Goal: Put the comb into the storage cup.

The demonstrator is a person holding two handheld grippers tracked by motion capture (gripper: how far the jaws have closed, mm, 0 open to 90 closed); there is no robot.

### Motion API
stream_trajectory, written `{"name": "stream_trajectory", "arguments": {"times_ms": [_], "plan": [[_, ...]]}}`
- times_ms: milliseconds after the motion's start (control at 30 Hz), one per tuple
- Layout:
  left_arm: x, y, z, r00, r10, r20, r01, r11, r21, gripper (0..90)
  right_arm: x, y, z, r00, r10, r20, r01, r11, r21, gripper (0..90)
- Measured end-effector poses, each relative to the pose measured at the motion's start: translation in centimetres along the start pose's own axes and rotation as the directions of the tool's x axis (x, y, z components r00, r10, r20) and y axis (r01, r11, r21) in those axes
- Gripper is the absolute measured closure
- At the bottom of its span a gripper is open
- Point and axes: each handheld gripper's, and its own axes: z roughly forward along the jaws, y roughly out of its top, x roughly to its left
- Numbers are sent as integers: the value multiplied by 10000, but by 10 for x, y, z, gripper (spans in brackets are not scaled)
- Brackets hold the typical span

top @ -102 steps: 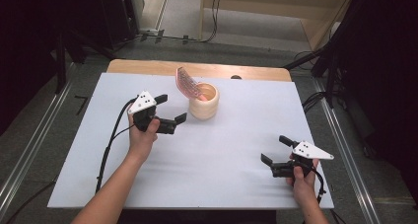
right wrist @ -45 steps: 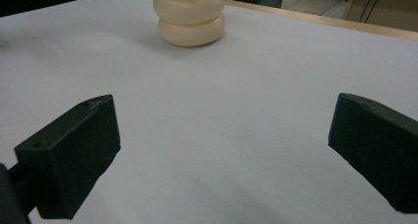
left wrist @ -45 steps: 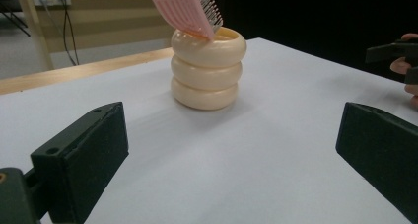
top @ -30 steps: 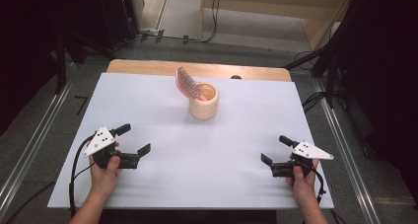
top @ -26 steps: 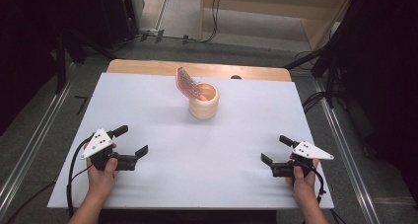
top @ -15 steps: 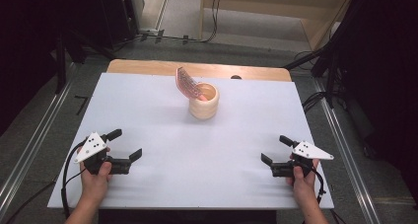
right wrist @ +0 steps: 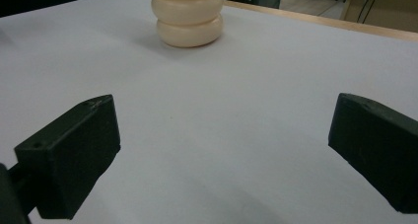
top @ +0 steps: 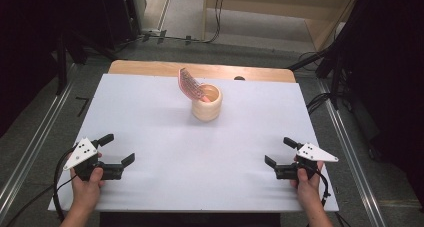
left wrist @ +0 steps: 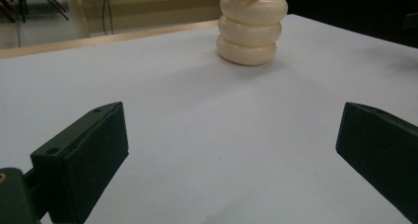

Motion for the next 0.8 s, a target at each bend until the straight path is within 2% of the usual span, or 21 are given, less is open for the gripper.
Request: {"name": "stream_trajectory", "arguments": {"times_ms": [600, 800], "plan": [[12, -8, -17, 9996, -52, -282, 54, 10000, 74, 0, 0, 0, 0, 10000, -17, 25, 17, 10000, -2, 0], [13, -10, -17, 9993, 164, -340, -159, 9997, 167, 0, 0, 0, 0, 10000, -12, 30, 12, 10000, -13, 0]]}}
